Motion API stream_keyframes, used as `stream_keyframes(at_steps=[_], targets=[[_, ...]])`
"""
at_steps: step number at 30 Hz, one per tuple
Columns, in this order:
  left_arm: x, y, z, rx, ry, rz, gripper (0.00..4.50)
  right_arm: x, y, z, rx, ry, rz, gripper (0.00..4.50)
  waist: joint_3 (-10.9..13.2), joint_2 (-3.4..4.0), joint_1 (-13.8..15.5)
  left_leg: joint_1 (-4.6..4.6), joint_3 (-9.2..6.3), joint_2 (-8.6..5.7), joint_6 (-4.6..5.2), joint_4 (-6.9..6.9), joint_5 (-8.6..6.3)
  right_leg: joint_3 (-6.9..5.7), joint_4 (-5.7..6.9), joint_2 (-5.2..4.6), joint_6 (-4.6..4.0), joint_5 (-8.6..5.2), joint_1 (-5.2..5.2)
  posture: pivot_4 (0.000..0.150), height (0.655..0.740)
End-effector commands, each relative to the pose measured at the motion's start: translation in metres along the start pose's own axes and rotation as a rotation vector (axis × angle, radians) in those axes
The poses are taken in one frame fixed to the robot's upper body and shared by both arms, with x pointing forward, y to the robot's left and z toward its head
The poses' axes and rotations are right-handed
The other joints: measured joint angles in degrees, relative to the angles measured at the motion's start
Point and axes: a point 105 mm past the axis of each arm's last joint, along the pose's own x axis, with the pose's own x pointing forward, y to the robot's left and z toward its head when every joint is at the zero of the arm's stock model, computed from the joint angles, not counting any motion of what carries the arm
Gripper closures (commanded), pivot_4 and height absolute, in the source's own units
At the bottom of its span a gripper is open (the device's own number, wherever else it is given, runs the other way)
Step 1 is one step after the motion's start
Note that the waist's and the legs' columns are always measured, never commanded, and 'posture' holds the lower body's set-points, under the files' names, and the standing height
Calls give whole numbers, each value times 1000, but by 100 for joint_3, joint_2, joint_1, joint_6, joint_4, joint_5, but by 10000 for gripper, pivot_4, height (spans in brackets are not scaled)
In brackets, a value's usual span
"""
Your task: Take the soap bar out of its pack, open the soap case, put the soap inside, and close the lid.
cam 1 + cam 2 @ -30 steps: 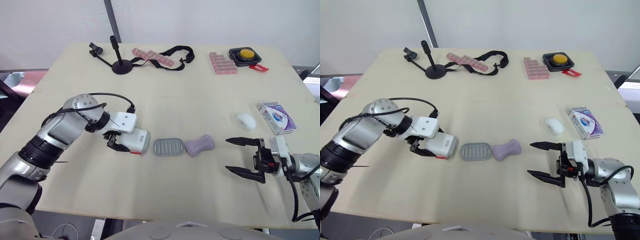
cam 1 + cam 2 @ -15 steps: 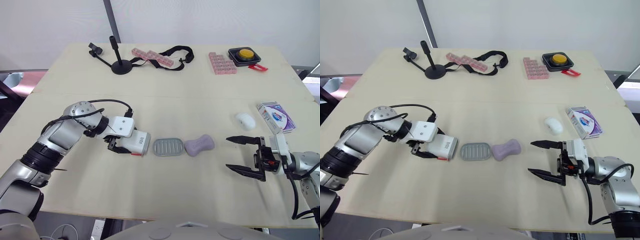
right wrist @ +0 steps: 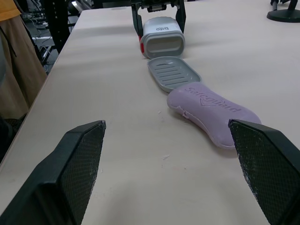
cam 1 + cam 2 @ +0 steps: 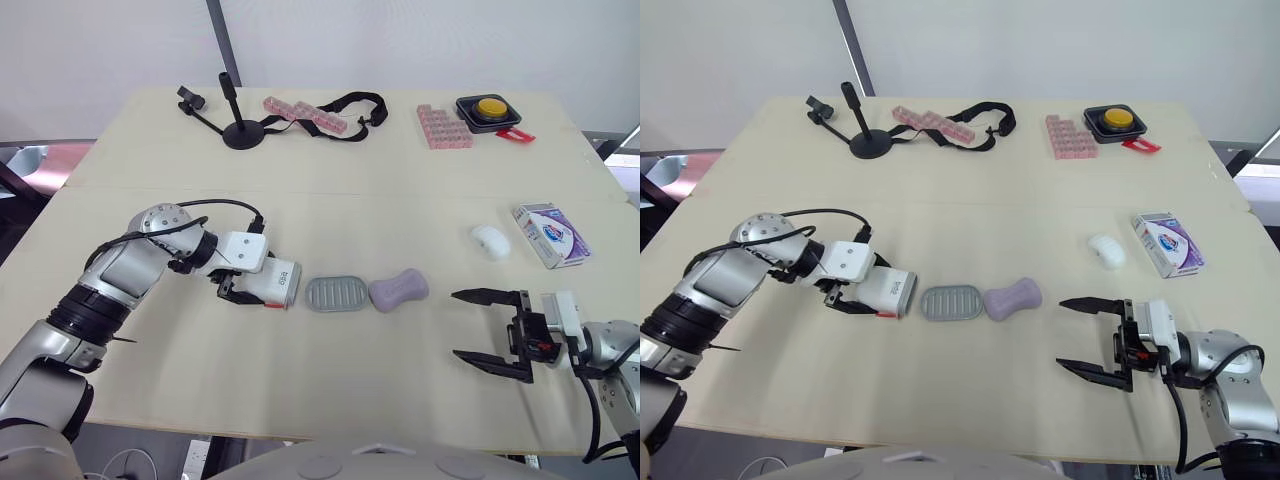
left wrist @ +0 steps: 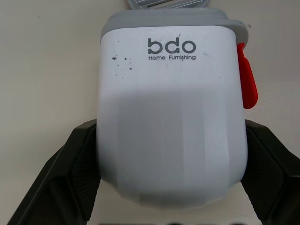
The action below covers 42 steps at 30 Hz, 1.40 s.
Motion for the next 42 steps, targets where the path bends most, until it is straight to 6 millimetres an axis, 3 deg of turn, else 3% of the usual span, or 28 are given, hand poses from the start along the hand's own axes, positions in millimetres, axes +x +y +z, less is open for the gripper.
stream_keyframes(at_steps=[1, 13, 20, 25, 28, 33, 42], targets=[[-6, 5, -1, -8, -1, 31, 119, -1, -2, 2, -25, 0, -5, 0, 0, -1, -17, -2, 0, 0, 0, 0, 0, -1, 0, 0, -1, 0, -2, 1500, 7343], [-24, 5, 11, 4, -89, 50, 119, -2, -8, 4, -23, 10, -9, 0, 1, -1, -68, -1, 0, 0, 3, -11, 2, -8, 0, 0, -6, -3, -2, 1500, 7343], [-47, 1, 18, -8, -209, 110, 119, -3, -15, 9, -39, 26, -6, 0, 1, -1, -83, -1, 0, 1, 4, -15, 2, -8, 0, 0, -6, -4, -3, 1500, 7343], [-63, -6, 26, -63, -402, 251, 119, 2, -23, 18, -70, 64, 15, 0, 1, -1, -105, 0, -1, 1, 5, -15, 3, -10, 0, 0, -7, -4, -4, 1500, 7343], [-68, -19, 26, -123, -492, 337, 119, 8, -27, 25, -95, 95, 39, 0, 1, -1, -132, -3, 2, 1, 6, -19, 3, -10, -4, 1, -7, -4, -4, 1500, 7343], [-58, -67, 11, -241, -533, 422, 119, 24, -31, 37, -151, 192, 111, 0, 5, -12, -215, -2, 5, 6, 6, -24, 3, -12, -15, 5, -4, -3, 4, 1500, 7343], [-33, -105, 12, -382, -567, 479, 119, 58, -44, 40, -240, 388, 217, 0, 6, -23, -186, 15, -2, 6, 6, -28, 5, -18, -22, 2, -3, -2, 24, 1500, 7343]])
